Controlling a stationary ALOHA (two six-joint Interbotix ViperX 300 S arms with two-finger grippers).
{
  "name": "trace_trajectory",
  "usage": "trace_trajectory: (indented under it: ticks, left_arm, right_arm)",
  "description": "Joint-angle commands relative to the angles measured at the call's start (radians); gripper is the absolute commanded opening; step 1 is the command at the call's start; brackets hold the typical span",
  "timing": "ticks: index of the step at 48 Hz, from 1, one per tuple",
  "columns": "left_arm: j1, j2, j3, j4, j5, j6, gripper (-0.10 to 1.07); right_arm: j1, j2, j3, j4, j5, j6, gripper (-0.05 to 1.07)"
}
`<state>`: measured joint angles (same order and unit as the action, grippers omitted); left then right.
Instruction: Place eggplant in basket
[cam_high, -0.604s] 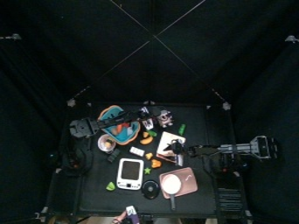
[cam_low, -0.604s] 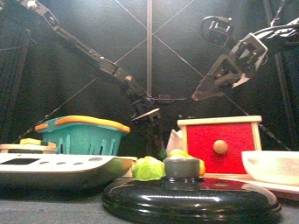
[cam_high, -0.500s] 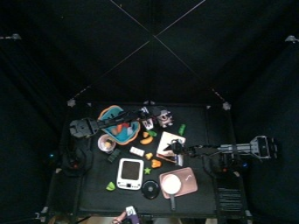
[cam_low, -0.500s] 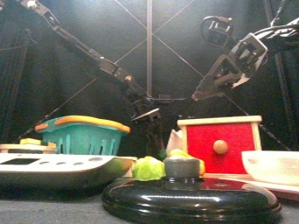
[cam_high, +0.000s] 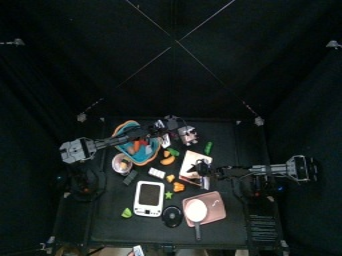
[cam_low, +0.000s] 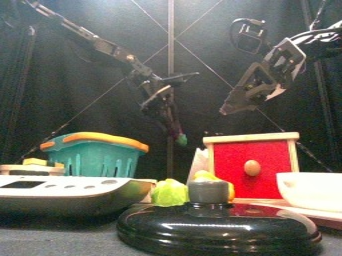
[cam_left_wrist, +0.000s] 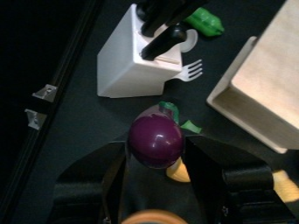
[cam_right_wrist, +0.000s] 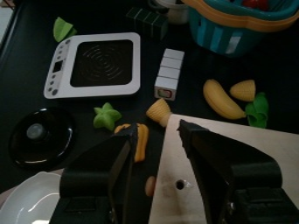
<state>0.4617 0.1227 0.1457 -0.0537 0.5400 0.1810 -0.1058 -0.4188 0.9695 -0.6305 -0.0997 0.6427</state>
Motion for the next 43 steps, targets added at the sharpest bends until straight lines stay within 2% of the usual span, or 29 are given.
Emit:
trace_trajectory:
  ticks: [1,11,17,28,34,43]
  left_arm:
    - [-0.003,-0.110,0.066,-0.017,-0.032,-0.002,0.81]
    - [-0.011,-0.337,0.302,-0.107,-0.189,-0.005,0.81]
    - [-0.012,-0.477,0.472,-0.100,-0.291,-0.002,0.81]
    - [-0.006,-0.693,0.684,-0.091,-0.328,-0.003,0.81]
    - [-0.005,-0.738,0.749,-0.091,-0.336,-0.003,0.81]
    - [0.008,-0.744,0.811,-0.092,-0.324,-0.002,0.81]
  right_arm:
    - [-0.002,-0.009,-0.012,0.002,-0.008,-0.002,0.80]
    - [-0.002,-0.009,-0.015,0.000,-0.008,-0.002,0.80]
    - [-0.005,-0.008,-0.021,0.003,-0.006,-0.002,0.80]
    - [-0.002,-0.014,-0.048,0.025,-0.005,0.003,0.80]
    - [-0.002,-0.015,-0.063,0.037,-0.002,0.005,0.80]
    - [0.005,-0.015,-0.071,0.086,0.003,0.003,0.80]
